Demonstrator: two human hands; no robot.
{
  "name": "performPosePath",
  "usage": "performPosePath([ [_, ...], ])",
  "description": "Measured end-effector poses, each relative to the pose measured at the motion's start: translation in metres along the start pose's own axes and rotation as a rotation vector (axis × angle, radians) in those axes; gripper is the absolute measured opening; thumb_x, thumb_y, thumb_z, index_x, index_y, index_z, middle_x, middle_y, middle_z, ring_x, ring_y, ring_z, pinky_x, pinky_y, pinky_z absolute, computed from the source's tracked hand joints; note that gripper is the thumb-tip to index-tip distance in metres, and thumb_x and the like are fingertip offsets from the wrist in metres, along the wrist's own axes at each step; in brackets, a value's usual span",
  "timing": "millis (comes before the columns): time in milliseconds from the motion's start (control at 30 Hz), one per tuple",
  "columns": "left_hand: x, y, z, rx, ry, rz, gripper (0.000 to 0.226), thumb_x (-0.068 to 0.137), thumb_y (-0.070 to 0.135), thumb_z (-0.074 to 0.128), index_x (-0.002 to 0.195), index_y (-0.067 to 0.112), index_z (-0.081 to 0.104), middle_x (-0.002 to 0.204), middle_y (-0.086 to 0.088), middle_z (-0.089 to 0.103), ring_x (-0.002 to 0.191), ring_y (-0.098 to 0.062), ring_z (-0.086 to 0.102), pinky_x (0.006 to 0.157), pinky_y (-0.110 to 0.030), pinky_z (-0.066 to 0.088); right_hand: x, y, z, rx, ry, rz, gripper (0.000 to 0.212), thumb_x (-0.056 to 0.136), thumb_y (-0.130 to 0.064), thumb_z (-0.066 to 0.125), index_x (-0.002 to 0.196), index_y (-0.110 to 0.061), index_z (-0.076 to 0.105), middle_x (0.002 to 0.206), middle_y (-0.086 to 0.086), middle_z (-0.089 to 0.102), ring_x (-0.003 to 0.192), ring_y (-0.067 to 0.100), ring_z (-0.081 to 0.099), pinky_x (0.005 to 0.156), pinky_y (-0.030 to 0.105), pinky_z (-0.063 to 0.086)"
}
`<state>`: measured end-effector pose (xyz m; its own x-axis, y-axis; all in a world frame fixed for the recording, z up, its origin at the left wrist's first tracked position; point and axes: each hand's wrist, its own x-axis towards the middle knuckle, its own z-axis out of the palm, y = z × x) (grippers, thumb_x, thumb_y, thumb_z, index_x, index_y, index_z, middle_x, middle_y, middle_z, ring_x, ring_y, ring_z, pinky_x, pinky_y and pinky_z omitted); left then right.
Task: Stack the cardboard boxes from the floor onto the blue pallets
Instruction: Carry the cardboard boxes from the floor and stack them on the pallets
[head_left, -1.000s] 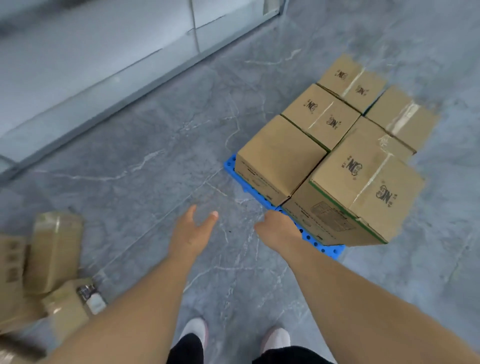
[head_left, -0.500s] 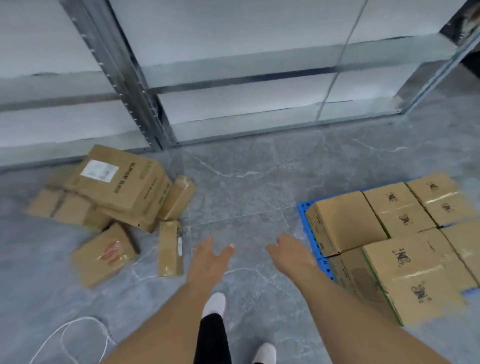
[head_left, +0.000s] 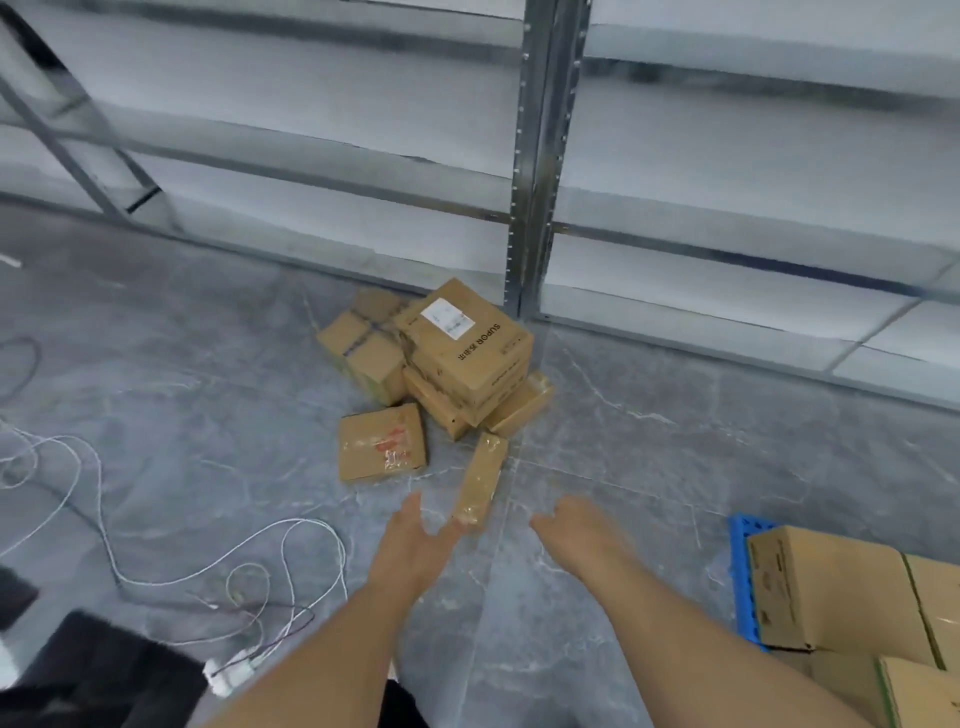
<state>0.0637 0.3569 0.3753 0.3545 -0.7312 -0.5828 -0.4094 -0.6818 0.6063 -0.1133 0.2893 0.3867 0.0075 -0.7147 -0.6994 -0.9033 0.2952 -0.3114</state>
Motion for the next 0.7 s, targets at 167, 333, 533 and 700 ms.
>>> performPosePath([
  [167, 0.015, -0.028, -0.075, -0.08, 0.067, -0.007, 0.078, 0.084, 0.044, 0.062, 0.147, 0.021, 0.022, 0.146, -0.01, 0.036, 0.132, -0.027, 0.036, 0.104, -0.037, 0.032, -0.006, -0.079, 0.008, -0.102, 0.022, -0.038, 0.055, 0.094, -0.049, 0.039, 0.137, -0.015, 0.043, 0.139, 0.007, 0.047, 0.124, 0.026, 0.047, 0.1, 0.036, 0.04],
  [333, 0.048, -0.042, -0.145, -0.119, 0.133, 0.028, 0.075, 0.084, 0.039, 0.064, 0.145, 0.018, 0.027, 0.142, -0.011, 0.042, 0.129, -0.027, 0.041, 0.097, -0.03, 0.033, 0.004, -0.154, 0.018, -0.121, 0.073, -0.06, 0.053, 0.09, -0.049, 0.041, 0.129, -0.015, 0.05, 0.127, 0.008, 0.056, 0.112, 0.027, 0.055, 0.092, 0.038, 0.046],
  [533, 0.102, -0.041, -0.19, -0.101, 0.111, 0.017, 0.084, 0.083, 0.044, 0.062, 0.148, 0.016, 0.017, 0.149, -0.013, 0.032, 0.134, -0.029, 0.033, 0.105, -0.036, 0.03, 0.022, -0.202, 0.019, -0.116, 0.095, -0.03, 0.052, 0.086, -0.047, 0.039, 0.124, -0.015, 0.053, 0.121, 0.006, 0.058, 0.107, 0.025, 0.056, 0.083, 0.034, 0.046],
  [700, 0.137, -0.025, -0.177, -0.133, -0.017, 0.033, 0.079, 0.082, 0.043, 0.065, 0.146, 0.017, 0.027, 0.143, -0.013, 0.041, 0.128, -0.03, 0.042, 0.105, -0.044, 0.035, 0.048, -0.199, 0.002, -0.06, 0.08, 0.02, 0.037, 0.087, -0.046, 0.042, 0.11, -0.019, 0.054, 0.114, 0.002, 0.058, 0.101, 0.021, 0.056, 0.087, 0.035, 0.048],
])
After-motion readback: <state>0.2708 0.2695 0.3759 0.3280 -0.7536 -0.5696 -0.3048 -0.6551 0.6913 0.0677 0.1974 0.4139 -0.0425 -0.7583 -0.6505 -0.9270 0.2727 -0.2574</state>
